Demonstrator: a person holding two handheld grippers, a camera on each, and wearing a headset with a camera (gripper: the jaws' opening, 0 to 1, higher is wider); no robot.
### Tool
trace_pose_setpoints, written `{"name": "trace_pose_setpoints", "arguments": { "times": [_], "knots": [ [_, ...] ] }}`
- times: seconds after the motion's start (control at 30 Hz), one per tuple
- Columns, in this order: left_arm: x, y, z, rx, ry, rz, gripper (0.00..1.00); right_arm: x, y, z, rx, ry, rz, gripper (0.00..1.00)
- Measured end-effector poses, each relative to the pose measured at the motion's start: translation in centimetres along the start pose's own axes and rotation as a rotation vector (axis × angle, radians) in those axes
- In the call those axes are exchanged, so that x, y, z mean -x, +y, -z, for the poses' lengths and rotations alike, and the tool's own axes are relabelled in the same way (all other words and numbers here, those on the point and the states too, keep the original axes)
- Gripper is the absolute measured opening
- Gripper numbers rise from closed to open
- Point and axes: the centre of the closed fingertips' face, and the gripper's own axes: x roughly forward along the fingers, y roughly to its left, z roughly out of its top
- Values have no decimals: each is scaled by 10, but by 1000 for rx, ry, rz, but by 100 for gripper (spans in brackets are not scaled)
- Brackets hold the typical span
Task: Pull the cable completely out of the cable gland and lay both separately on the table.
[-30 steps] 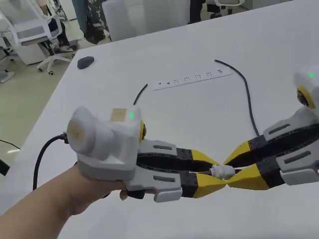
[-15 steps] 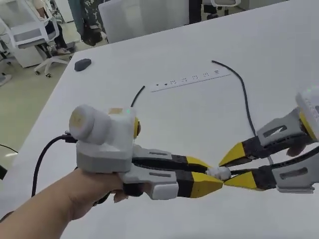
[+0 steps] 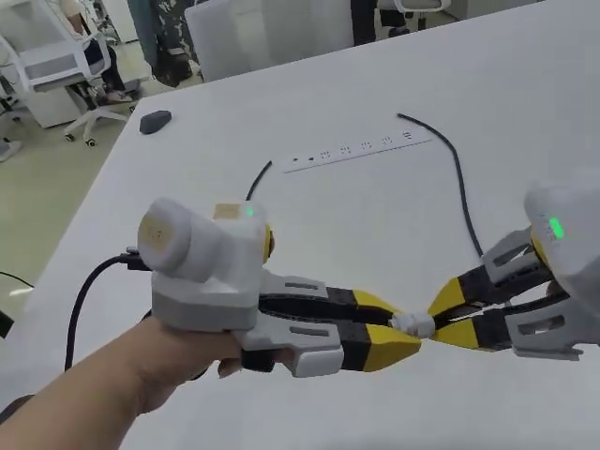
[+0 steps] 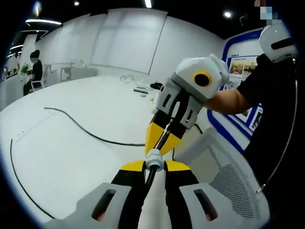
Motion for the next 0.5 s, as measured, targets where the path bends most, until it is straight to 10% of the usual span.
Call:
{"name": "trace_pose_setpoints", "arguments": {
  "times": [0.27, 0.5],
  "knots": [
    [0, 9, -9, -21, -77, -51, 14, 19, -16, 20, -66, 58, 128, 0],
    [16, 25, -3, -23, -74, -117, 14, 54, -30, 98, -270, 161, 247, 0]
  ]
}}
